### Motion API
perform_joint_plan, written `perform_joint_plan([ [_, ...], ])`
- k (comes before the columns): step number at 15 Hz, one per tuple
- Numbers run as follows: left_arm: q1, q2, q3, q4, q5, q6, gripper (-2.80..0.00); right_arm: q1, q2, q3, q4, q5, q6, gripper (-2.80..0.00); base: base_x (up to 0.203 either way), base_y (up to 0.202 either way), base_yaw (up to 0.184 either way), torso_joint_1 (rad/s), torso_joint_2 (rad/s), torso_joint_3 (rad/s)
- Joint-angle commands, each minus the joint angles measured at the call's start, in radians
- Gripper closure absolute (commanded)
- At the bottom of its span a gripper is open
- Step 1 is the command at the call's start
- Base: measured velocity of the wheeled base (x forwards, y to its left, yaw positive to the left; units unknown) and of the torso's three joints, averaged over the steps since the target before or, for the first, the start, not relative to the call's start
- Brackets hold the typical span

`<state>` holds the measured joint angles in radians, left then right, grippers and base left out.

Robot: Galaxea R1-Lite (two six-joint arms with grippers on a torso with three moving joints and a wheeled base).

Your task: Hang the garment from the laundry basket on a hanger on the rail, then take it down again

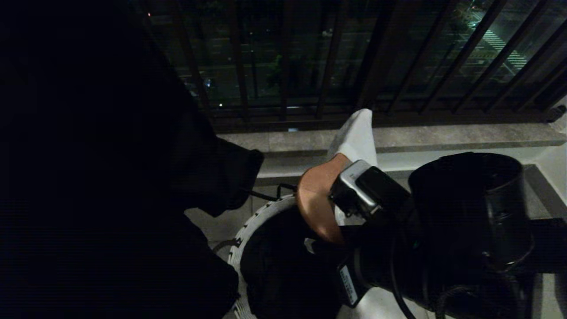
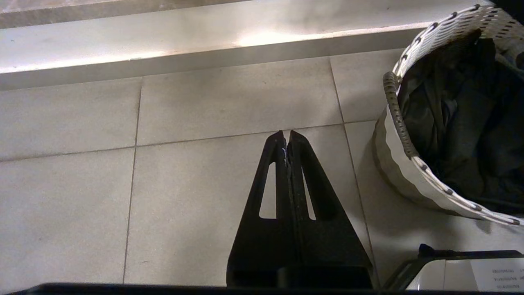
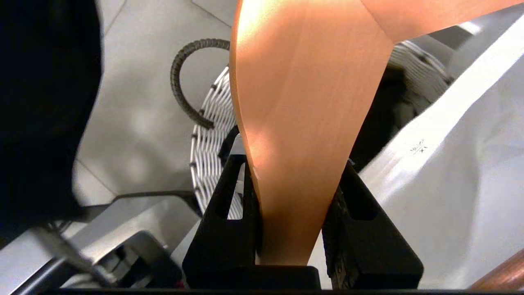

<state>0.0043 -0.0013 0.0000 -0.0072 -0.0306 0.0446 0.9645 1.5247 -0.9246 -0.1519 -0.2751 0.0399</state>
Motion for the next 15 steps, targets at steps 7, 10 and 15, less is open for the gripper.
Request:
perform_joint_plan([
  [7,0.000,0.000,0.003,0.000,0.000,0.000,0.00,-0.006,-0.326,0.000,0.233,0.005,0.039,0.00,0.000,0.000,0.000,0.000,0.00,0.000],
  [10,0.000,0.000,0.003,0.000,0.000,0.000,0.00,-0.075,-0.421,-0.028,0.336,0.102,0.040,0.00,0.000,0.000,0.000,0.000,0.00,0.000],
  [15,0.000,0.000,0.003,0.000,0.000,0.000,0.00,-0.256,-0.495,-0.137,0.499,0.366,0.116,0.00,0.000,0.000,0.000,0.000,0.00,0.000],
])
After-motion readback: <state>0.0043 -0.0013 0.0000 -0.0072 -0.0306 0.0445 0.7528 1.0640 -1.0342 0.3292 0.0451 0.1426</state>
